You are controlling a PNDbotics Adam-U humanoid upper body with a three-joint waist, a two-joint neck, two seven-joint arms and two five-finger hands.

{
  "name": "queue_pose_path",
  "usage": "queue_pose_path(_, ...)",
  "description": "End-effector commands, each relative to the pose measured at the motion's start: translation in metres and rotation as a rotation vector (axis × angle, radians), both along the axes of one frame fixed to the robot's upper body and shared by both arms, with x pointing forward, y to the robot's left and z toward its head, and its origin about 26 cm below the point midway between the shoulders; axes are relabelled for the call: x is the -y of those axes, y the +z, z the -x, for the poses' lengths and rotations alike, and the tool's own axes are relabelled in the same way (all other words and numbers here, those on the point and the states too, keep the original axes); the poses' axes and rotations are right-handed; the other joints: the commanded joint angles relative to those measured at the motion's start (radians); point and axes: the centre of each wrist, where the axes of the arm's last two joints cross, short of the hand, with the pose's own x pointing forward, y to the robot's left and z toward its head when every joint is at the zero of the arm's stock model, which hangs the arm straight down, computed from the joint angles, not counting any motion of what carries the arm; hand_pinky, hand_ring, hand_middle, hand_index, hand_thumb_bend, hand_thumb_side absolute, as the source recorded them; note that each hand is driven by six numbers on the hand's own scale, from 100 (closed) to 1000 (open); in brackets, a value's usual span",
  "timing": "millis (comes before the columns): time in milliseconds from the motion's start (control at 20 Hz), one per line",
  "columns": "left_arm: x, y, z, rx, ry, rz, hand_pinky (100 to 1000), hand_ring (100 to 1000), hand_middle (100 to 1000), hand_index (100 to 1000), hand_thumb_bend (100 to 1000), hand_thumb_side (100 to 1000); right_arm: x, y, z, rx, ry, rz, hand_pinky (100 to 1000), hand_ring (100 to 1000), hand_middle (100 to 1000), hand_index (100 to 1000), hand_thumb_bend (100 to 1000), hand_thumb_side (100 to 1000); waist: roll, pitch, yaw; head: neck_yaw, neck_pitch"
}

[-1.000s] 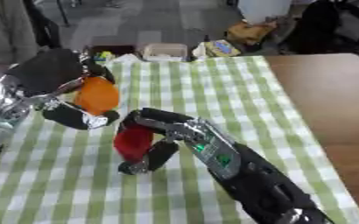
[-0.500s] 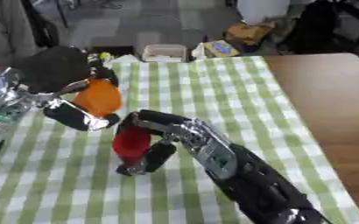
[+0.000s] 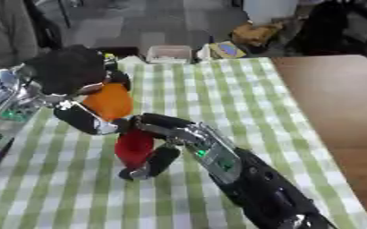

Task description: Pour the contents of one cup into another cup.

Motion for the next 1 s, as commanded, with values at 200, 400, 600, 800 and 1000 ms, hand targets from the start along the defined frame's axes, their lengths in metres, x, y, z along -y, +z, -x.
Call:
queue_pose_path(200, 0.0006, 0.0095, 0.0008, 0.037, -0.002, -0.038, 100, 100, 112, 640, 204, 586, -0.0022, 0.0113, -0.0023, 0.030, 0.003, -0.006, 557, 503, 437, 624, 299, 246, 0.001, -0.018, -0.001, 0.004, 0.002)
queue_pose_path(400, 0.0008, 0.0070, -0.0002, 0.027, 0.000, -0.082, 100, 100, 107, 639, 178, 582, -0.0008, 0.0099, -0.0027, 0.029, -0.003, 0.001, 556, 503, 436, 624, 302, 246, 0.003, -0.019, 0.000, 0.005, 0.005)
queue_pose_path(600, 0.0018, 0.0052, -0.0016, 0.018, 0.005, -0.137, 100, 100, 103, 638, 160, 580, 0.0000, 0.0088, -0.0030, 0.029, -0.008, 0.007, 554, 503, 436, 623, 305, 247, 0.005, -0.021, 0.000, 0.004, 0.009)
queue_pose_path(800, 0.0037, 0.0052, -0.0020, 0.018, 0.009, -0.189, 100, 100, 101, 637, 140, 580, 0.0001, 0.0079, -0.0030, 0.029, -0.009, 0.012, 554, 503, 434, 622, 305, 249, 0.008, -0.023, 0.002, 0.003, 0.013)
queue_pose_path(1000, 0.0066, 0.0058, -0.0023, 0.017, 0.010, -0.241, 100, 100, 102, 637, 125, 582, 0.0000, 0.0064, -0.0028, 0.028, -0.009, 0.021, 555, 503, 434, 621, 306, 250, 0.011, -0.025, 0.003, 0.002, 0.017)
